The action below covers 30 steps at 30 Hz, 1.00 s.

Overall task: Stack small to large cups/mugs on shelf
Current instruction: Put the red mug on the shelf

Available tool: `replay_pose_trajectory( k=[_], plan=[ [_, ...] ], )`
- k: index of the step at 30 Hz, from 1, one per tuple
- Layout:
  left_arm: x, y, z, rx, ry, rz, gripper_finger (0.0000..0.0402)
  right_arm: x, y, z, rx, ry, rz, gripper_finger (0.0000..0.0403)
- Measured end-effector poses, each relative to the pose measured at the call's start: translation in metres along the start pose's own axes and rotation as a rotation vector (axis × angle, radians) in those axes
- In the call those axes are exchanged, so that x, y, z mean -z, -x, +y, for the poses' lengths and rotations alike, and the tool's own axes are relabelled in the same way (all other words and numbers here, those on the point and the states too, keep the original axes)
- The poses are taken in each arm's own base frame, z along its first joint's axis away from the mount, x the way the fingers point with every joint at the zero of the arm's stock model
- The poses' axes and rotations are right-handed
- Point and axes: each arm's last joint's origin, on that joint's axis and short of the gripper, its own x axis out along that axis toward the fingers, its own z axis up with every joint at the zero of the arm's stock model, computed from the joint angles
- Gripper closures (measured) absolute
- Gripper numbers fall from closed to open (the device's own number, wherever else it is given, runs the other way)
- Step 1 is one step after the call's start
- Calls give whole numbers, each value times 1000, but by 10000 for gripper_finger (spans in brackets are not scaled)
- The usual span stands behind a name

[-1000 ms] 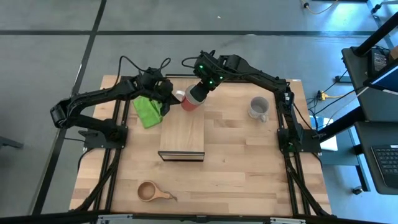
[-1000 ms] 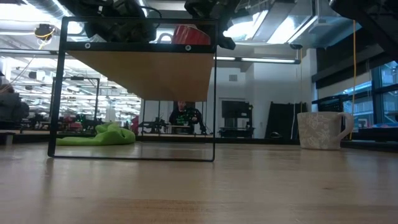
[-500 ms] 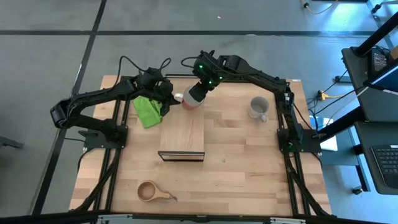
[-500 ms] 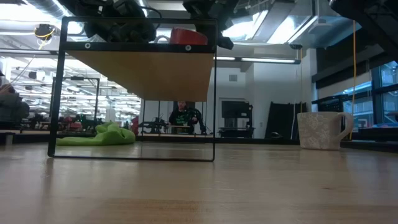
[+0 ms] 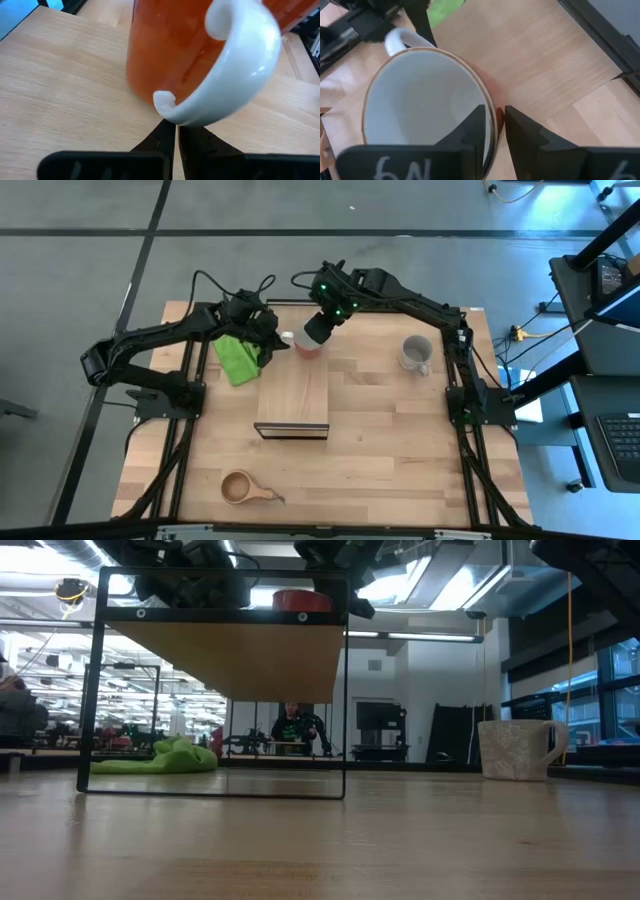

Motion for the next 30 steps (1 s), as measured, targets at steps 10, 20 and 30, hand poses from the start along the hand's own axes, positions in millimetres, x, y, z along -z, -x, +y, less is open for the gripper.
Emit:
replay_pose_trajectory(
  k=[10,20,30],
  plan=[
    [19,-7,1,5,38,54,388,-3,1,-5,5,-10,-17,329],
    [12,-5,1,0,22,8,388,-7,2,-17,17,-29,-28,329],
    [13,-5,2,-24,27,22,388,-8,2,-18,10,-34,-28,329]
  ],
)
